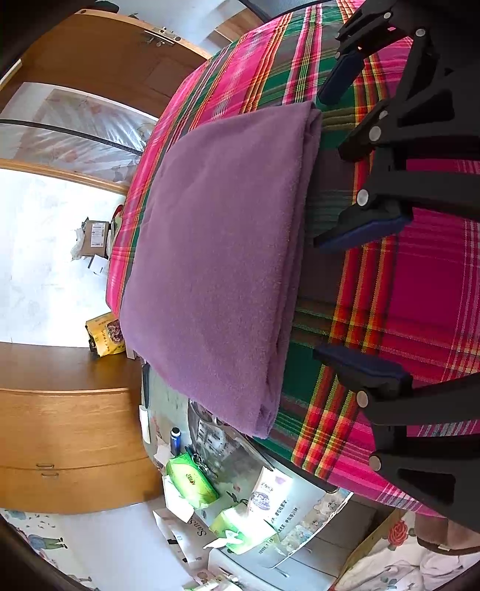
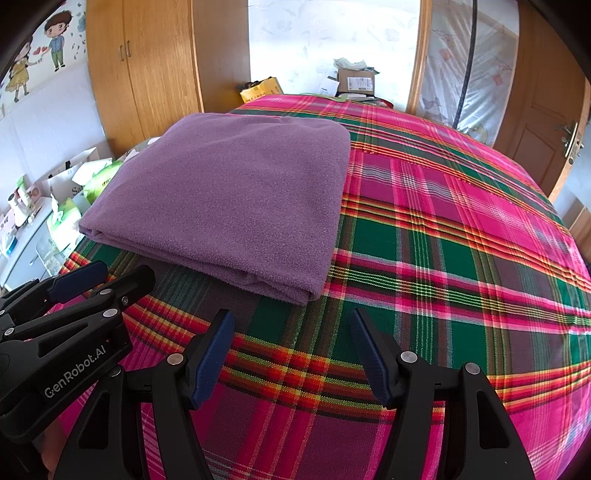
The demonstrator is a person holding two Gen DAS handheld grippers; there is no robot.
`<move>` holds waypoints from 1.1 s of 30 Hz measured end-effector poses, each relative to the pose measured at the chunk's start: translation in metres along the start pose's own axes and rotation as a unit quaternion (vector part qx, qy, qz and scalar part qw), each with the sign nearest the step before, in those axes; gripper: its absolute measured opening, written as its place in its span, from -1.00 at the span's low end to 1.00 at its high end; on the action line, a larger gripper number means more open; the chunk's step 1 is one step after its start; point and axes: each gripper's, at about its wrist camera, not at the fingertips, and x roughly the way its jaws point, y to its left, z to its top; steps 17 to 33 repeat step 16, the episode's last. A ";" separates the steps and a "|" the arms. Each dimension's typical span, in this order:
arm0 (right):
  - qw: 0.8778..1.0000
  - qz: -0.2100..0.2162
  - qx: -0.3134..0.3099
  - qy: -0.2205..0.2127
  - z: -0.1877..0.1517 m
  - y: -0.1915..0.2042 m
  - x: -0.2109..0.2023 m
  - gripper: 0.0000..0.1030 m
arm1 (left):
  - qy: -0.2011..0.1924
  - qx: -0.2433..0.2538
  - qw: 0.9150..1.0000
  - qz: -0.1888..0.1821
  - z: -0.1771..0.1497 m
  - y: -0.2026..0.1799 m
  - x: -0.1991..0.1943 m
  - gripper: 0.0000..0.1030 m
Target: Fold clothes
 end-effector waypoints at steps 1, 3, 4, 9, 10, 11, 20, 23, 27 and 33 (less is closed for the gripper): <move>1.000 0.000 0.000 0.000 0.000 0.000 0.000 0.31 | 0.000 0.000 1.000 0.000 0.000 0.000 0.000 0.02; 1.000 0.000 0.000 0.000 0.000 0.000 0.000 0.30 | 0.000 0.000 1.000 0.000 0.000 0.000 0.000 0.02; 1.000 0.000 0.000 0.000 0.000 0.000 0.000 0.31 | 0.001 0.000 1.000 0.000 0.000 0.000 0.000 0.02; 1.000 0.000 0.000 0.000 0.000 0.000 0.000 0.31 | 0.000 0.000 1.000 0.000 0.000 0.001 0.000 0.02; 1.000 0.000 0.000 0.000 0.000 0.000 0.000 0.30 | 0.000 0.000 1.000 0.000 0.000 0.001 0.000 0.02; 1.000 0.000 0.000 0.000 0.000 0.000 0.000 0.31 | -0.001 -0.001 1.000 -0.001 0.000 0.001 0.000 0.02; 1.000 0.000 -0.001 0.000 0.000 0.000 0.001 0.30 | 0.000 0.000 1.000 -0.001 0.000 0.001 0.000 0.02; 1.000 0.000 -0.001 0.000 0.000 0.000 0.001 0.30 | 0.000 0.000 1.000 -0.001 0.000 0.001 0.000 0.02; 1.000 0.000 -0.001 0.000 0.000 0.000 0.001 0.30 | 0.000 0.000 1.000 -0.001 0.000 0.001 0.000 0.02; 1.000 0.000 -0.001 0.000 0.000 0.000 0.001 0.30 | 0.000 0.000 1.000 -0.001 0.000 0.001 0.000 0.02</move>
